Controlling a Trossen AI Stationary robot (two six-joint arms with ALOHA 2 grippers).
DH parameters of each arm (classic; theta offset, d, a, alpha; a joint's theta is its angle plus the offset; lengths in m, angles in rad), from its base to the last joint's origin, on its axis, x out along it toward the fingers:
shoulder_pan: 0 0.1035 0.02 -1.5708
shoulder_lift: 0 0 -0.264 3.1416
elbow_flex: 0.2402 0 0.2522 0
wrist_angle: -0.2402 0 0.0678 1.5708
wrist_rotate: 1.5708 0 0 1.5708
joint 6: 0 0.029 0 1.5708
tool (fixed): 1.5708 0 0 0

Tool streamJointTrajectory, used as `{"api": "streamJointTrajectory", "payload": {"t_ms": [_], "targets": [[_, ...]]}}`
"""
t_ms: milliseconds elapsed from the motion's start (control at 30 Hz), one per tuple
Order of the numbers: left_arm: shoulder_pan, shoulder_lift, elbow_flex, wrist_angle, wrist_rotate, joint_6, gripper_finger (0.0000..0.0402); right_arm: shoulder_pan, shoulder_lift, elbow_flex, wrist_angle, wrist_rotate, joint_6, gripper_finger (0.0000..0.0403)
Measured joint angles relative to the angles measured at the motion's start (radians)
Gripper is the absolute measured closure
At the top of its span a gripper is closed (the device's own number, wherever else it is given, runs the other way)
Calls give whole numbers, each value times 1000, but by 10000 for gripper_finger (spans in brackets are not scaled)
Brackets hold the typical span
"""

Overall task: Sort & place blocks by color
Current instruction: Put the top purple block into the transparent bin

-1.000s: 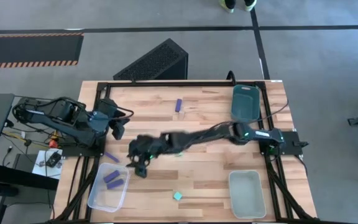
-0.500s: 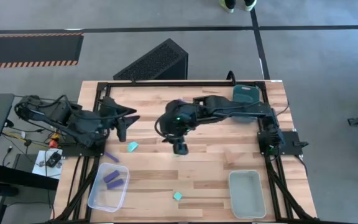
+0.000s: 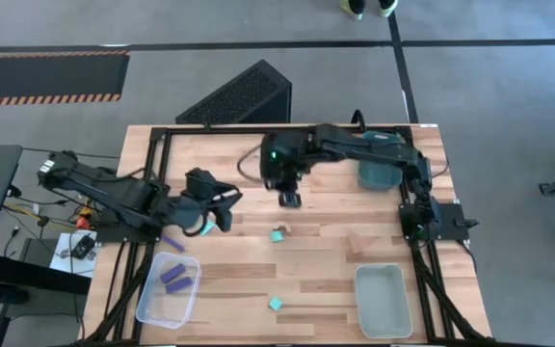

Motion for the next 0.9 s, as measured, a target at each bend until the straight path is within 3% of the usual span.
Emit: {"api": "streamJointTrajectory", "payload": {"t_ms": [167,300,467,633,767,900], "targets": [[43,38,0,-19,-23,84,258,-115,0,-142,197,-8,166,273],[189,39,0,-13,20,255,258,-186,0,-276,382,-3,371,271],[495,42,0,60,309,490,258,-232,3,-433,567,25,623,266],[776,89,0,266,551,701,258,-242,3,-518,660,66,797,273],[944,162,0,455,719,801,258,-241,3,-565,712,99,887,287],[1049,251,0,609,937,797,258,-241,55,-569,742,137,954,310]]}}
